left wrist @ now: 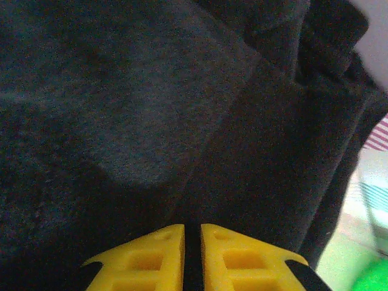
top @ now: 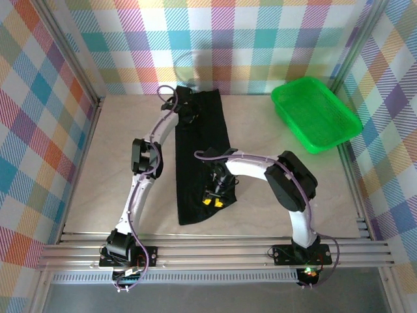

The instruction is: Fold and stack the t-shirts

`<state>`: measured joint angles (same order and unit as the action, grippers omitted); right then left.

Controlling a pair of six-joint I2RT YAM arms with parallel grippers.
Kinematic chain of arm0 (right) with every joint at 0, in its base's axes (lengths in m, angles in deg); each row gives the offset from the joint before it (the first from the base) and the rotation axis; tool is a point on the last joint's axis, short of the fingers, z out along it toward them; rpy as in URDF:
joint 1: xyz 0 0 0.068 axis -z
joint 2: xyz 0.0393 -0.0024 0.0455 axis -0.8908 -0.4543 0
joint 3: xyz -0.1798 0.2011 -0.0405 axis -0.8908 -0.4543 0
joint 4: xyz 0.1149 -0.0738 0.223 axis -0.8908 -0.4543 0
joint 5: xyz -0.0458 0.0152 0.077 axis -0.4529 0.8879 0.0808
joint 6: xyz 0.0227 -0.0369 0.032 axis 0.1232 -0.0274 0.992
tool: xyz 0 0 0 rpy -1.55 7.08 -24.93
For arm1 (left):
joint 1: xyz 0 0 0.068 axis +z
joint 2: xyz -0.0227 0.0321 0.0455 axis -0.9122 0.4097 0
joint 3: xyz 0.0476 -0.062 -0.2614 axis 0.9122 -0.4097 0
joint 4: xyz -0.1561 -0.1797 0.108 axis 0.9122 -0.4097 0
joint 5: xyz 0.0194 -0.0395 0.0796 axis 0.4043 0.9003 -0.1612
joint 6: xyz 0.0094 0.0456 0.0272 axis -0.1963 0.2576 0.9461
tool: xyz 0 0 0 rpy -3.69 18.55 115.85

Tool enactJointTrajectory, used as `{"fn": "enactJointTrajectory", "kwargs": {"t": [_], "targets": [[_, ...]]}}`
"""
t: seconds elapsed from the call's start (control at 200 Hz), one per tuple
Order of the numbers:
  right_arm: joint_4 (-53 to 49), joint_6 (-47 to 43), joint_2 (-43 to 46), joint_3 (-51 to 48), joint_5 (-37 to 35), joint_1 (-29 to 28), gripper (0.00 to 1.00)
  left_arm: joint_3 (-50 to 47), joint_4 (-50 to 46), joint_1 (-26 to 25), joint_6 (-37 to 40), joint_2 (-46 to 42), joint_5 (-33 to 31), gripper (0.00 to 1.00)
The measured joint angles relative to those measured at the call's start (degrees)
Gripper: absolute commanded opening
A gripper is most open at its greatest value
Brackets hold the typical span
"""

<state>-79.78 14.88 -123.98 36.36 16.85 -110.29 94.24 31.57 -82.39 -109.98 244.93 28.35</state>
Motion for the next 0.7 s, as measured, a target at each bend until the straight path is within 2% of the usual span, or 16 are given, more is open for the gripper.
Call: {"fn": "enactJointTrajectory", "kwargs": {"t": [0.09,0.17,0.35,0.42,0.52,0.585,0.65,0.7], "targets": [[0.52,1.53,-1.27,1.84,1.25,0.04,0.34,1.84,2.64,-0.61,-1.9,1.73,0.74,0.19],[1.36,2.69,-1.29,2.32,0.81,0.09,0.37,1.92,3.74,-0.81,-3.1,1.97,0.81,0.23],[4.44,7.21,5.09,-4.22,1.44,1.6,0.44,2.38,5.49,-0.72,-4.44,1.68,1.9,0.57],[3.72,8.2,10.71,-6.99,0.92,3.21,0.45,2.38,4.31,-0.55,-3.89,0.48,2.21,0.63],[3.1,7.98,19.89,-9.2,-0.66,6.32,0.46,1.81,-1.38,-0.55,-1.4,-3.58,1.97,0.63],[2.89,6.69,25.07,-10.91,-2.21,8.17,0.45,-0.61,-5.84,-0.68,1.03,-8.83,1.25,0.58],[2.1,5.09,27.89,-12.5,-4.42,9.62,0.45,-7.72,-9.18,-0.92,3.52,-17.62,0.24,0.52],[1.46,3.56,28.61,-14.05,-5.88,9.9,0.45,-18.47,-9.86,-1.09,5.33,-27.67,-0.46,0.47]]}}
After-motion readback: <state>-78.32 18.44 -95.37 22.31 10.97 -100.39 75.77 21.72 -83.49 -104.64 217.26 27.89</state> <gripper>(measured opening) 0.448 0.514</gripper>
